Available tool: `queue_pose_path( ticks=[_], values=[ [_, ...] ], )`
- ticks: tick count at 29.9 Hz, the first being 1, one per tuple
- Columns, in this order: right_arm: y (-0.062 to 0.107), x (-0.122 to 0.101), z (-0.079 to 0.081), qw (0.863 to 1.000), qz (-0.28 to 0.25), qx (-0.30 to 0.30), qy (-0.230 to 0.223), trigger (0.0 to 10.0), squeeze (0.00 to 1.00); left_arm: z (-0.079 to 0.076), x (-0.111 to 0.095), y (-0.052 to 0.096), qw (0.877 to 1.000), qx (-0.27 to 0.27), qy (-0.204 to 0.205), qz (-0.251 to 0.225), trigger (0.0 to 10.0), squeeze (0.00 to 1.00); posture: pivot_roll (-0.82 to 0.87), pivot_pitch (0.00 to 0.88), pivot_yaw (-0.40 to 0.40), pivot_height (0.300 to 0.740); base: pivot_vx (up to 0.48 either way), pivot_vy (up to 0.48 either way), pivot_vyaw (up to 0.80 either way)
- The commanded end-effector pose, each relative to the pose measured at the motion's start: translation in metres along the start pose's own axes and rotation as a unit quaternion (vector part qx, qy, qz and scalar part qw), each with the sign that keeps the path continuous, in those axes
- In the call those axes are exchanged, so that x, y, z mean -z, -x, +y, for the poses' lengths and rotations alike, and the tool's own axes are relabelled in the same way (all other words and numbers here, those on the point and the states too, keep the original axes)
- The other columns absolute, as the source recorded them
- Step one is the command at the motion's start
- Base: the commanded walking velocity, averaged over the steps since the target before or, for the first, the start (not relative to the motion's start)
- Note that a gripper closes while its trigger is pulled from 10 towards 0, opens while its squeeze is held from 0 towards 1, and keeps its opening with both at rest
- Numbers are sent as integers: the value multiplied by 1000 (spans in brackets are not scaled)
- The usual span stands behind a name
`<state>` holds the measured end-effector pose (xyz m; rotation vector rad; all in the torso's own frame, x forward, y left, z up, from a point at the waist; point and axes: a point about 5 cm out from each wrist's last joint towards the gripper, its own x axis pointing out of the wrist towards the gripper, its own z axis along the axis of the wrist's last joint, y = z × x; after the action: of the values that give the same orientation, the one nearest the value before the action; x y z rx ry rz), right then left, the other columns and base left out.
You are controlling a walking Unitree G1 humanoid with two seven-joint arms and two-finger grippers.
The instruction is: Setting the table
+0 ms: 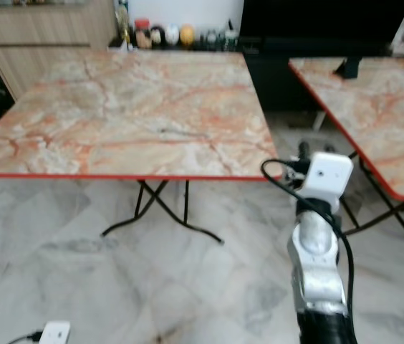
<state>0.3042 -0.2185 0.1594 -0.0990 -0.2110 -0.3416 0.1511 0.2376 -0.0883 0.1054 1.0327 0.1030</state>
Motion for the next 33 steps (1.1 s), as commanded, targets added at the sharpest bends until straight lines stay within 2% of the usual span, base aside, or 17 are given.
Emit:
queue_pose_path(
  ticks=[1, 16, 19, 24, 33],
  values=[
    [-1, -5, 6, 1000, -10, -8, -6, 10000, 0, 3, 4, 1, 1000, -5, 3, 5, 10000, 0, 91, 0, -49, 707, 0, 262, 0],
    [-1, -6, 10, 1000, -14, -18, -12, 10000, 0, 3, 3, 1, 1000, -4, 2, 4, 10000, 0, 94, 0, -54, 707, 0, 0, 0],
    [-1, -8, 12, 999, -22, -27, 7, 10000, 0, 3, 3, 1, 1000, -4, -1, 4, 10000, 0, 92, 0, -54, 707, 334, 0, 146],
    [0, -8, 13, 999, -23, -31, 6, 10000, 0, 3, 3, 1, 1000, -4, -2, 4, 10000, 0, 92, 0, -54, 707, 313, 0, 728],
    [-1, -8, 13, 999, -20, -30, -1, 10000, 0, 2, 3, 1, 1000, -3, -3, 4, 10000, 0, 93, 0, -56, 707, 313, 0, 0]
  ],
)
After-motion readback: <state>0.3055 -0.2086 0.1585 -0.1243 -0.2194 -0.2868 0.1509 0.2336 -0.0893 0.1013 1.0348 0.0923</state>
